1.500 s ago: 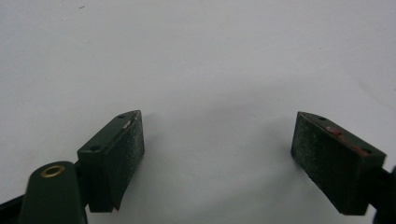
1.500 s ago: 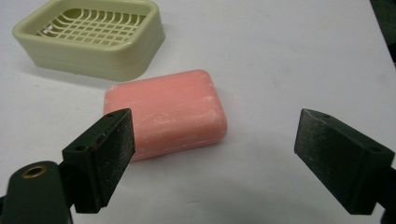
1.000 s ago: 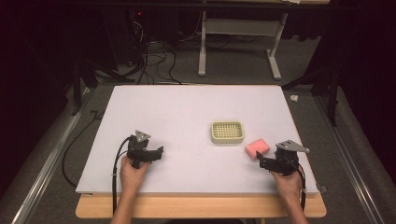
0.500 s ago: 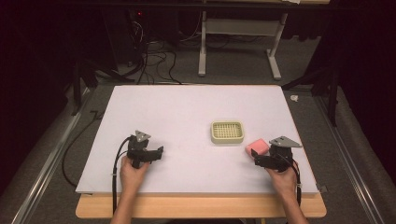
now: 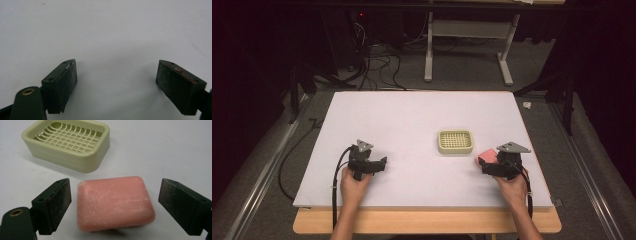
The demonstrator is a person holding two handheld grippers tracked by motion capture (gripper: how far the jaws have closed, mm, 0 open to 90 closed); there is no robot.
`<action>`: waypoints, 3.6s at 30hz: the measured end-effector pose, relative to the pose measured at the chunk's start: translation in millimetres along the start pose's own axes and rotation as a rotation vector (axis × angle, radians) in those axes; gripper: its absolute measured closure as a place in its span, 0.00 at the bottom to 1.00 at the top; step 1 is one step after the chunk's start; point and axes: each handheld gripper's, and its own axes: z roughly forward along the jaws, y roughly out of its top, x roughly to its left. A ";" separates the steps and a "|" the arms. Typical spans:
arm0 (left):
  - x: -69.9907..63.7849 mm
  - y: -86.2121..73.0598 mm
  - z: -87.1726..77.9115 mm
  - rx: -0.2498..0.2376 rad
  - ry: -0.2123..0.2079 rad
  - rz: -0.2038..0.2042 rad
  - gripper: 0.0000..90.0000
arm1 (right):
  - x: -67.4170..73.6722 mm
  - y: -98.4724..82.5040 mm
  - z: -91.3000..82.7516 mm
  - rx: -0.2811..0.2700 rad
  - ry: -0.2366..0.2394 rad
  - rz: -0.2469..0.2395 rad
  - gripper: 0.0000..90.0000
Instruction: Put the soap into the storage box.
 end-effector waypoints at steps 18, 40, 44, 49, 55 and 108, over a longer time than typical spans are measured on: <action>0.0 0.0 0.0 0.000 0.000 0.000 0.20 | -0.1 -1.3 18.6 0.068 0.010 -0.002 0.12; 0.1 0.0 -0.1 0.001 0.000 0.000 0.20 | -1.0 -9.9 29.6 0.114 0.042 -0.017 0.14; 0.1 0.0 0.0 0.000 -0.001 -0.001 0.20 | -0.9 -9.7 29.5 0.114 0.040 -0.013 0.15; 0.2 0.1 -0.1 0.002 0.000 0.000 0.20 | -1.8 -9.3 29.1 0.112 0.044 -0.001 0.15; 0.2 0.0 0.1 -0.001 -0.001 -0.002 0.20 | -7.8 -7.8 26.2 0.102 0.080 0.065 0.15; 0.3 0.0 0.0 0.000 -0.003 -0.002 0.20 | 34.1 45.2 8.1 0.044 0.226 0.010 0.15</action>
